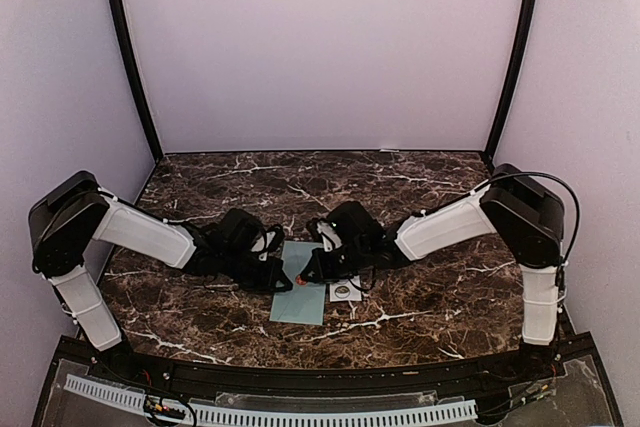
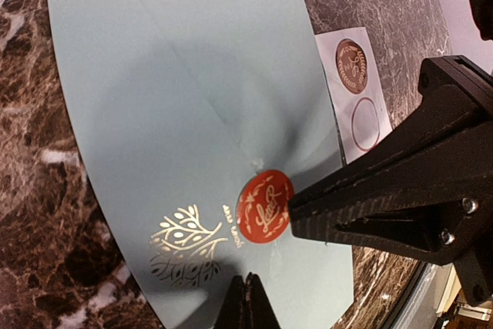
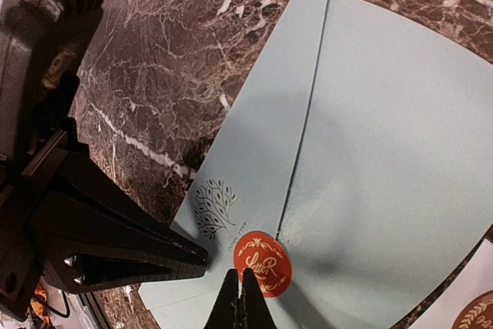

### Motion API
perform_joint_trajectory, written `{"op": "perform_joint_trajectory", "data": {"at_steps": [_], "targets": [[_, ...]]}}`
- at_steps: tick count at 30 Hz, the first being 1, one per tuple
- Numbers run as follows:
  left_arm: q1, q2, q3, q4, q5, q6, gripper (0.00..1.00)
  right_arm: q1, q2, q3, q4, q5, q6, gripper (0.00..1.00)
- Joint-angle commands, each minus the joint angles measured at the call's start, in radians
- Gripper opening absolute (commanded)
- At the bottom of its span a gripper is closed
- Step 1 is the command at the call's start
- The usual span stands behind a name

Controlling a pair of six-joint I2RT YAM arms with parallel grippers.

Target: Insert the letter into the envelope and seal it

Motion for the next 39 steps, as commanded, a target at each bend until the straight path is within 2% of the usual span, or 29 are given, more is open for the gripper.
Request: {"op": "perform_joint_trajectory", "data": {"at_steps": [1,23,39], "targets": [[-0.006,0.014,-0.026,-0.037,-0.006,0.006,0.00,0.007,0.037,0.033,0.037,-0.024,-0.009,0.00],[-0.006,0.018,-0.024,-0.050,-0.022,0.010,0.00,0.018,0.044,-0.015,-0.002,-0.004,0.012,0.00],[-0.006,0.007,-0.020,-0.046,-0.045,0.009,0.00,0.024,-0.035,-0.055,-0.010,0.015,0.004,0.00]]}}
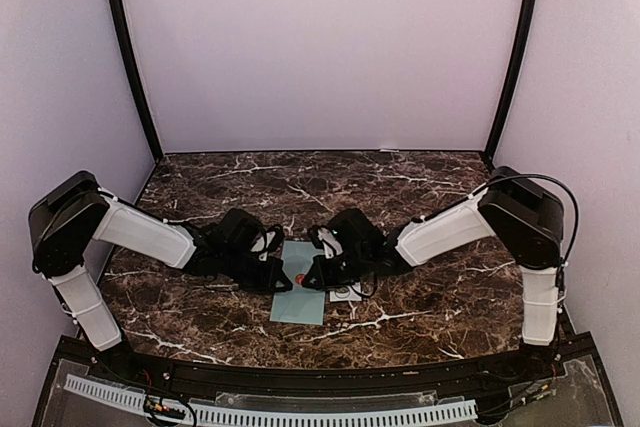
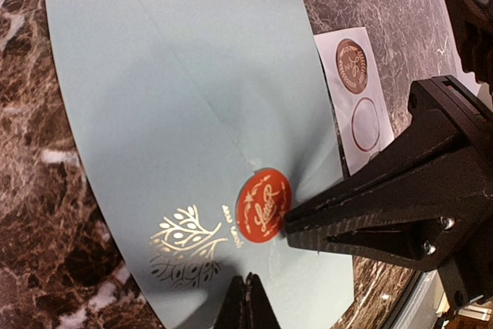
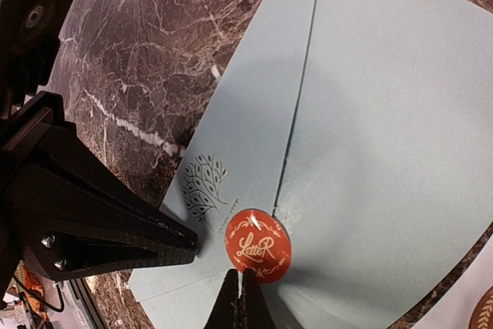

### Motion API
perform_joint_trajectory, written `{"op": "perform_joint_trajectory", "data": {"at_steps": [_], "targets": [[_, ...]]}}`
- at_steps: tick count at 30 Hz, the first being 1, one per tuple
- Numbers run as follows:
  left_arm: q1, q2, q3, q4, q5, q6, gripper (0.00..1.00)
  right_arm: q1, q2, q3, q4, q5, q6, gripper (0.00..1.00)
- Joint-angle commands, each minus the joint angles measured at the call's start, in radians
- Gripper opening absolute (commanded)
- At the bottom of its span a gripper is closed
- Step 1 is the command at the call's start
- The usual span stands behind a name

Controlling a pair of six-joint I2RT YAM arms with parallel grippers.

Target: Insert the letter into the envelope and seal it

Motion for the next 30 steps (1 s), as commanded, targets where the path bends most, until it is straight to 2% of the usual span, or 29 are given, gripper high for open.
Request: {"op": "perform_joint_trajectory", "data": {"at_steps": [1,3,5,7,9,11,15,20,26,30], "targets": [[-0.006,0.001,-0.016,-0.055,-0.036,0.010,0.01,0.008,-0.057,-0.014,-0.040,0.009,-0.007,0.00],[-0.006,-0.029,0.006,-0.087,-0.051,0.024,0.05,0.009,-0.108,-0.018,-0.037,0.003,-0.020,0.01],[-0.006,-0.082,0.036,-0.124,-0.078,0.050,0.15,0.009,-0.174,-0.030,-0.045,0.014,-0.034,0.14],[-0.005,-0.154,0.064,-0.155,-0.115,0.075,0.29,0.008,-0.246,-0.045,-0.066,0.037,-0.052,0.26],[-0.004,-0.226,0.090,-0.201,-0.156,0.108,0.47,0.007,-0.317,-0.057,-0.104,0.075,-0.073,0.38],[0.001,-0.287,0.119,-0.239,-0.201,0.131,0.58,0.003,-0.381,-0.066,-0.148,0.121,-0.095,0.51],[0.035,-0.357,0.169,-0.271,-0.240,0.175,0.72,-0.022,-0.470,-0.071,-0.234,0.200,-0.155,0.77],[0.153,-0.356,0.150,-0.186,-0.226,0.206,0.79,-0.104,-0.507,-0.075,-0.272,0.272,-0.221,0.97],[0.356,-0.344,0.088,-0.061,-0.195,0.275,0.81,-0.278,-0.525,-0.156,-0.231,0.288,-0.284,0.99],[0.591,-0.367,-0.010,0.021,-0.123,0.313,0.82,-0.428,-0.556,-0.242,-0.178,0.284,-0.326,0.99]]}}
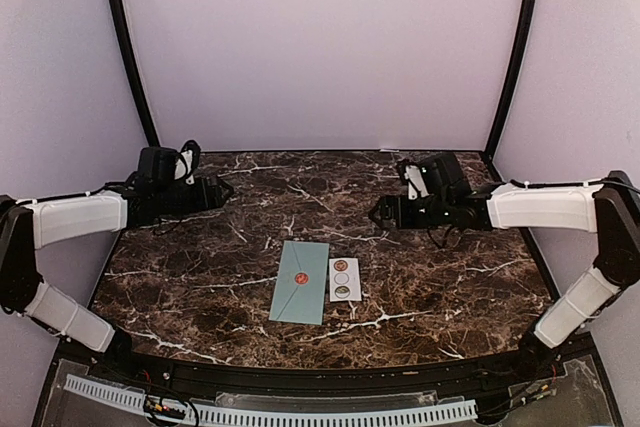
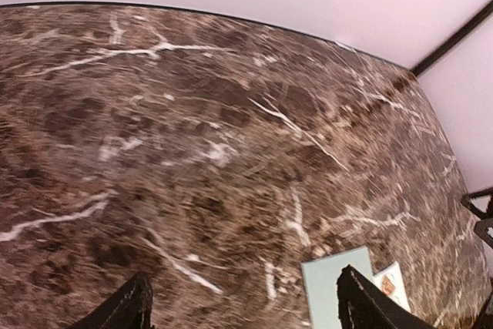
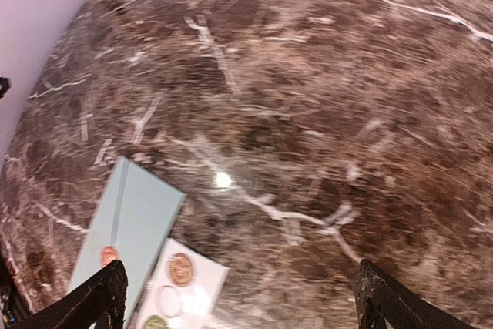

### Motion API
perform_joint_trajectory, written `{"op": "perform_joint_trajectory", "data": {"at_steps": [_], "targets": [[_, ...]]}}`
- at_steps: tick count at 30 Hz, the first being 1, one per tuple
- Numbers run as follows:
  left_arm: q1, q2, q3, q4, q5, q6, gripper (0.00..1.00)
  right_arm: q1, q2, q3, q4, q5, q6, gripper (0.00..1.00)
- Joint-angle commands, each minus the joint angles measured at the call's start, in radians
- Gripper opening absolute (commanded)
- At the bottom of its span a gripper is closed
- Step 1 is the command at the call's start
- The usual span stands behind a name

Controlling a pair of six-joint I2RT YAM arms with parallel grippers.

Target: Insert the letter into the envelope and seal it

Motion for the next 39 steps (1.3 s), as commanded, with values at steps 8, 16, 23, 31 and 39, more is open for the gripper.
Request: {"op": "perform_joint_trajectory", "data": {"at_steps": [8,16,23,31,39], "targets": [[0.517,-0.144,-0.307,0.375,0.078,0.046,0.84,-0.509,-0.249,-0.285,0.212,-0.055,-0.122,0.99],[0.555,-0.265,-0.556,0.692,-0.140,0.168,0.95,-0.812,-0.470,-0.484,0.454,-0.056,-0.184,0.99],[0.555,-0.200,-0.612,0.871,-0.159,0.226,0.97,-0.823,-0.514,-0.666,0.745,0.047,-0.255,0.99],[0.554,-0.185,-0.624,0.903,-0.117,0.234,0.98,-0.823,-0.536,-0.877,1.110,0.077,-0.311,0.99],[0.555,-0.176,-0.635,0.941,-0.100,0.239,0.98,-0.823,-0.507,-0.872,1.114,0.055,-0.304,0.99]]}}
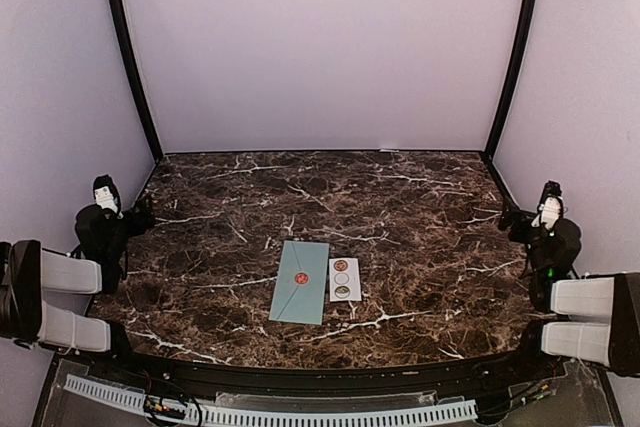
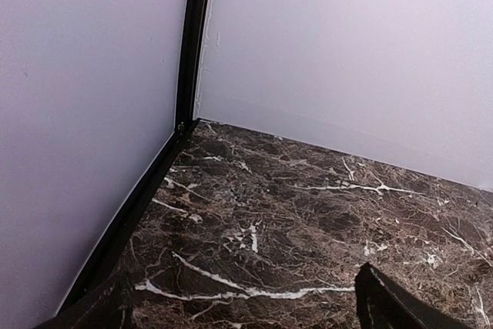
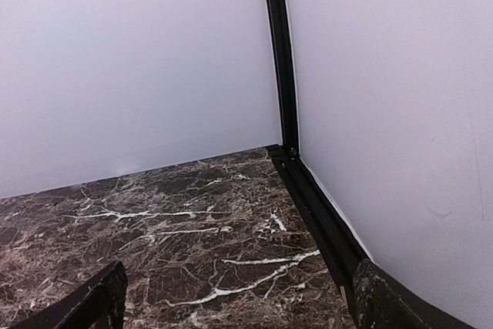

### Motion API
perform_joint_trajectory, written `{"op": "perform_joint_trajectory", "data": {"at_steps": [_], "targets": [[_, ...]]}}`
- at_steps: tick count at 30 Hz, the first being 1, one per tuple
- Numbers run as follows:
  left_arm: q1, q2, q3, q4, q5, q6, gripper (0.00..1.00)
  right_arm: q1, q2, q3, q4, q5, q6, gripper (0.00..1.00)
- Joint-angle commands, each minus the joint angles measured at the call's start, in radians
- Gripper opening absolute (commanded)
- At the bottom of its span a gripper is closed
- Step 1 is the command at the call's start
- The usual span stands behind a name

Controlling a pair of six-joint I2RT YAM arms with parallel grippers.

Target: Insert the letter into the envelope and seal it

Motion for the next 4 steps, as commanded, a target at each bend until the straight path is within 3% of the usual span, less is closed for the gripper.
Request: {"op": "perform_joint_trajectory", "data": {"at_steps": [1,4], "targets": [[0.006,0.005,-0.006,0.038,0.040,0.031,0.96,-0.005,0.012,0.002,0.078,0.007,-0.012,0.99],[0.006,0.013,0.006,0.019,0.042,0.021,0.95,-0.005,0.015,0.000,0.083,0.007,-0.011,0.99]]}}
